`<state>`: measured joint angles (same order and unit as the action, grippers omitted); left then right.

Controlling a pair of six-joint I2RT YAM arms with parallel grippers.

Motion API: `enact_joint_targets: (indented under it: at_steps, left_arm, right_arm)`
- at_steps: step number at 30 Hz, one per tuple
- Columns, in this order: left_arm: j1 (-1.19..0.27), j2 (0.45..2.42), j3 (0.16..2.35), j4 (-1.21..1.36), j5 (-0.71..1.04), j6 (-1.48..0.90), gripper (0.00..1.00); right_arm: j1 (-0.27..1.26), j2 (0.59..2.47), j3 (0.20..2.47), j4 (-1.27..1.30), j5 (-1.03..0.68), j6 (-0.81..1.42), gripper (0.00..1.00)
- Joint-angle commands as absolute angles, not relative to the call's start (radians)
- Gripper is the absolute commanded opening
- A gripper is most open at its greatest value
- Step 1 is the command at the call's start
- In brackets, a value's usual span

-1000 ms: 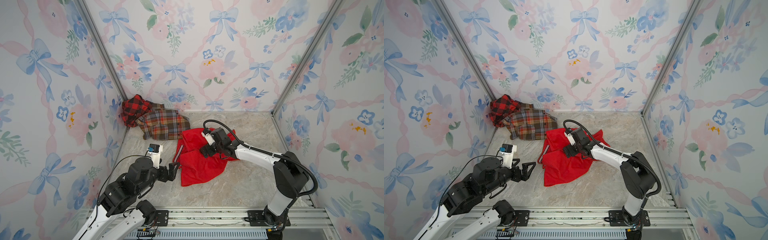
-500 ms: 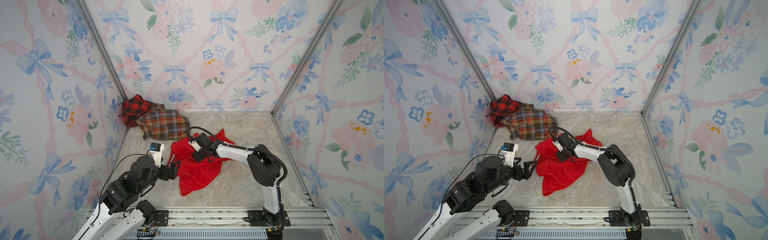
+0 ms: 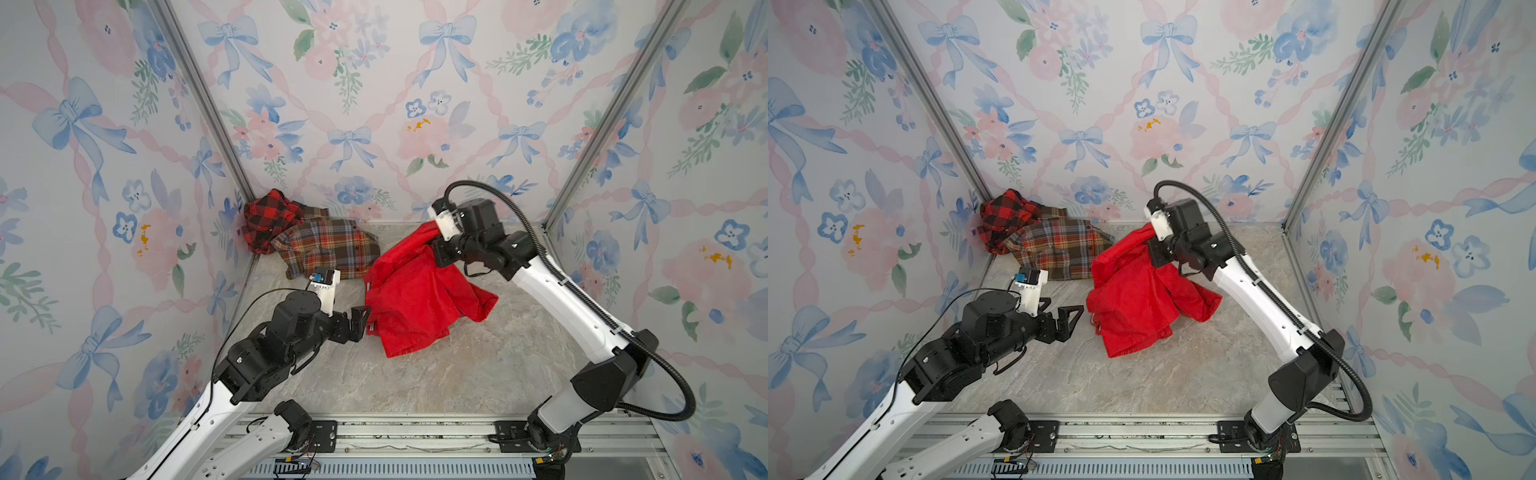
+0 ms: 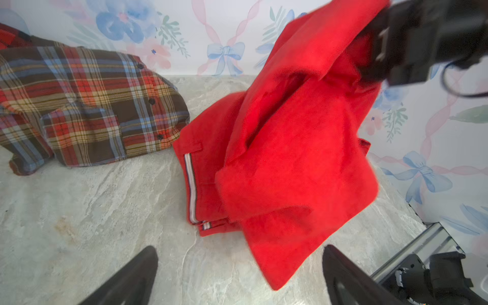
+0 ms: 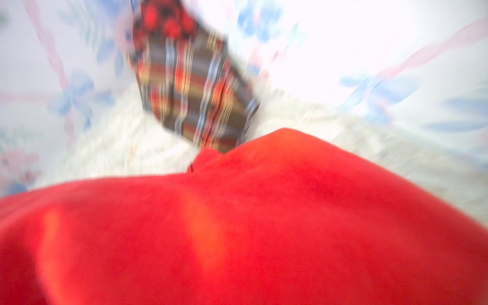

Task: Pick out a specific cloth from the pile
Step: 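Grasp and lift the red garment with the right gripper while the left withdraws, then lower the red garment into the far corner with the right gripper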

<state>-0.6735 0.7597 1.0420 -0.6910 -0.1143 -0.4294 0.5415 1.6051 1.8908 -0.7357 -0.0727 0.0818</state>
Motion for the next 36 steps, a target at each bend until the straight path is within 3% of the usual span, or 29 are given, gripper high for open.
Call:
enact_joint_targets:
  at_steps: [1,6,8,11,14,21,27,36]
  left_arm:
    - [-0.665,0.802,1.067,-0.596,-0.086,-0.376,0.98]
    - [-0.667,0.850,1.064,-0.515,-0.026,-0.379,0.98]
    - [-0.666,0.850,1.059,-0.498,-0.036,-0.372,0.98]
    - [-0.666,0.856,1.060,-0.495,-0.051,-0.355,0.98]
    - [-0.666,0.862,1.056,-0.495,-0.051,-0.344,0.98]
    - [-0.666,0.865,1.026,-0.492,-0.073,-0.332,0.98]
    - [-0.666,0.907,1.007,-0.463,-0.044,-0.342,0.98]
    - [-0.666,0.862,0.955,-0.460,-0.041,-0.366,0.98]
  right_arm:
    - [0.431,1.559,2.162,-0.844,0.036,0.105,0.00]
    - [0.263,1.725,2.601,-1.002,-0.029,0.197,0.00]
    - [0.231,1.763,2.665,-1.025,-0.046,0.173,0.00]
    - [0.185,1.743,2.548,-0.968,-0.053,0.124,0.00]
    - [0.157,1.699,2.354,-0.889,0.059,0.049,0.00]
    - [0.061,1.742,2.338,-0.964,0.210,0.054,0.00]
    - [0.033,1.815,2.314,-0.928,0.051,0.150,0.00]
    - [-0.130,1.868,2.072,-0.845,0.027,0.249,0.00]
